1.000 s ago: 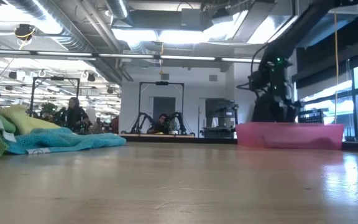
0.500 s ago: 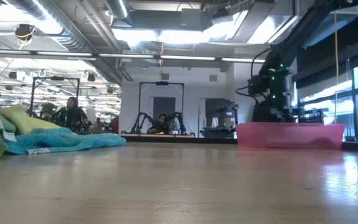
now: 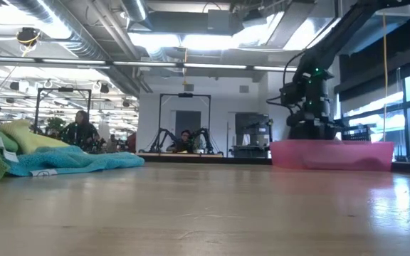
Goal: Fold microfiber towels
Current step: Fold the blue towel
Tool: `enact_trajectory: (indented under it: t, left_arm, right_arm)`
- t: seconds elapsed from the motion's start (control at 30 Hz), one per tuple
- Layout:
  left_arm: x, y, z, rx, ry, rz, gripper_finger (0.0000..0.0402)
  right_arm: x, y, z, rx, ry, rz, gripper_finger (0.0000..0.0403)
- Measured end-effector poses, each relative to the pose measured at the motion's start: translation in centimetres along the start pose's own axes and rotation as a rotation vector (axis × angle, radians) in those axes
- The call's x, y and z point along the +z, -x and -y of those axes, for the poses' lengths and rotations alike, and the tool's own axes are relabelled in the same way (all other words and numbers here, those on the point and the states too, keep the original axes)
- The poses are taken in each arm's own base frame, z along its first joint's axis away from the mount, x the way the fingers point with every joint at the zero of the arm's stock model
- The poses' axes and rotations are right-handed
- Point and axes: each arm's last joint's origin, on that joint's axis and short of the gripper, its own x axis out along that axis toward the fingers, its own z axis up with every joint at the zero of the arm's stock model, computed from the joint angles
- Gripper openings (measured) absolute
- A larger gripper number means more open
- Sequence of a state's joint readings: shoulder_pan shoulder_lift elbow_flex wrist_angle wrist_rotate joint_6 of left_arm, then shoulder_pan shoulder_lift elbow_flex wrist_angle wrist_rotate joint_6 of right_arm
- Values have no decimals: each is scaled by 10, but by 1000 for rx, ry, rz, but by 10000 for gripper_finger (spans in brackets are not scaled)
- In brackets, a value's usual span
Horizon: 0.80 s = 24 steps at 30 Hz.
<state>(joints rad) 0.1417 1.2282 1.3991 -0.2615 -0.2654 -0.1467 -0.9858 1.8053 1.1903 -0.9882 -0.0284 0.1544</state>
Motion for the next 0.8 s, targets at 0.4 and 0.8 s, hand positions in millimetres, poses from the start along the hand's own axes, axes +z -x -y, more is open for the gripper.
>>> enact_trajectory:
  t: [0.4,0.8]
  left_arm:
    - [-3,19,-16,121,36,-202,44]
    - [-70,-14,-87,182,324,-921,44]
  right_arm:
    - [-10,71,-41,20,182,262,129]
    - [-41,133,-92,532,351,478,129]
